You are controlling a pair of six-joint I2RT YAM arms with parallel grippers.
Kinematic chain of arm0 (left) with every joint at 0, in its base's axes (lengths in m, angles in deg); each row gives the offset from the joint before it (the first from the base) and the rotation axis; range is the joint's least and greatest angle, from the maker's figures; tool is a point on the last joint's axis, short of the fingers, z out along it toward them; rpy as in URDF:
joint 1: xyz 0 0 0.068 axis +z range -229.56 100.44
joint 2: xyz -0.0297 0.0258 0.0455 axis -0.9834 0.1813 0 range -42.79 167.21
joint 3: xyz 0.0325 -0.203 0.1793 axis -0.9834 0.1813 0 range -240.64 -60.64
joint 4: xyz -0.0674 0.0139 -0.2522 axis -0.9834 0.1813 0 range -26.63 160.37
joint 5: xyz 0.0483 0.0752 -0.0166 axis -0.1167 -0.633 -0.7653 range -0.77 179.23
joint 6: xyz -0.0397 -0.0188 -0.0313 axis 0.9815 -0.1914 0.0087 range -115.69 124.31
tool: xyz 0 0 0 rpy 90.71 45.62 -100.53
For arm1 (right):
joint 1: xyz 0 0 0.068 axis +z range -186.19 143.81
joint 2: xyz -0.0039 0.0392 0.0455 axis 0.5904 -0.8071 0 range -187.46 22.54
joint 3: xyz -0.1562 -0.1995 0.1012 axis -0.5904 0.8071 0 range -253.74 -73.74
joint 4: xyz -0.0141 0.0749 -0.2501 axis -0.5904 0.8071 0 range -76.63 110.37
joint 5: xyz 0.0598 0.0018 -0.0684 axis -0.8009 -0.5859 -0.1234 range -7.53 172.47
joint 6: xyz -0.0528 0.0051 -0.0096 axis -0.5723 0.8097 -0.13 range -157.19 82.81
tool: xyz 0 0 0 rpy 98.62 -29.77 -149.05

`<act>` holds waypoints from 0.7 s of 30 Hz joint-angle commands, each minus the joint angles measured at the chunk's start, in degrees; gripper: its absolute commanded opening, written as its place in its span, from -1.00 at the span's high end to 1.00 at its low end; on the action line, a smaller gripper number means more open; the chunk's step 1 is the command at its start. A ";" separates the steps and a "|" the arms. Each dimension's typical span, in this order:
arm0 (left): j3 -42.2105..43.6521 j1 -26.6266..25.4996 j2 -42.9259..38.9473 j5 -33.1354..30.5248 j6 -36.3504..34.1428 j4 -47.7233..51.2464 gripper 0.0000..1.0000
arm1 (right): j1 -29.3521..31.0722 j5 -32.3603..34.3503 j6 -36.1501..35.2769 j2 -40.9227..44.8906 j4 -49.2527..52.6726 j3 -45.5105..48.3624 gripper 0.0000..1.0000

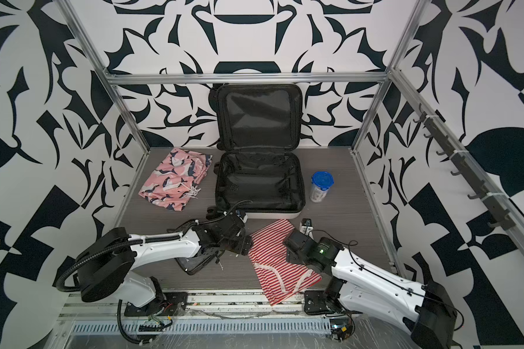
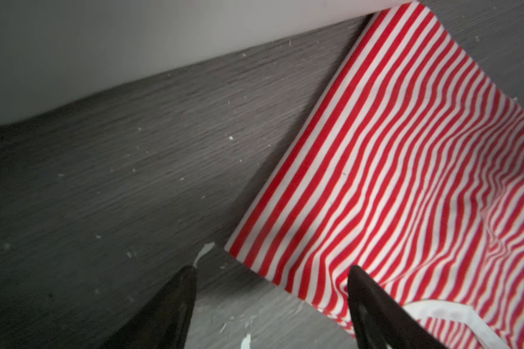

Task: Pack the luggage
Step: 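Grasp the striped garment's edges with the left and right grippers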

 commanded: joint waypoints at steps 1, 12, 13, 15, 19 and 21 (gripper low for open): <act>-1.90 -0.32 1.93 -2.51 -3.36 0.28 -0.63 | -1.62 -0.69 2.02 0.44 1.82 1.37 -0.56; -2.62 -1.36 9.12 4.92 -3.97 -3.86 -0.09 | -5.45 -3.32 0.71 -2.84 -4.69 5.64 -0.57; -2.66 -1.52 9.38 5.45 -3.86 -3.92 0.04 | -5.60 -3.47 0.77 -3.27 -5.28 5.69 -0.56; -2.44 -1.85 9.40 5.94 -3.57 -3.81 0.34 | -5.90 -4.17 0.45 -4.88 -6.90 5.79 -0.55; -0.19 -2.02 7.45 6.23 -2.15 -3.69 0.97 | -5.90 -6.98 -0.95 -9.07 -10.07 4.75 -0.48; 1.52 -2.07 5.54 5.45 -0.63 -3.20 1.00 | -5.90 -7.81 -2.03 -11.69 -12.09 3.54 -0.44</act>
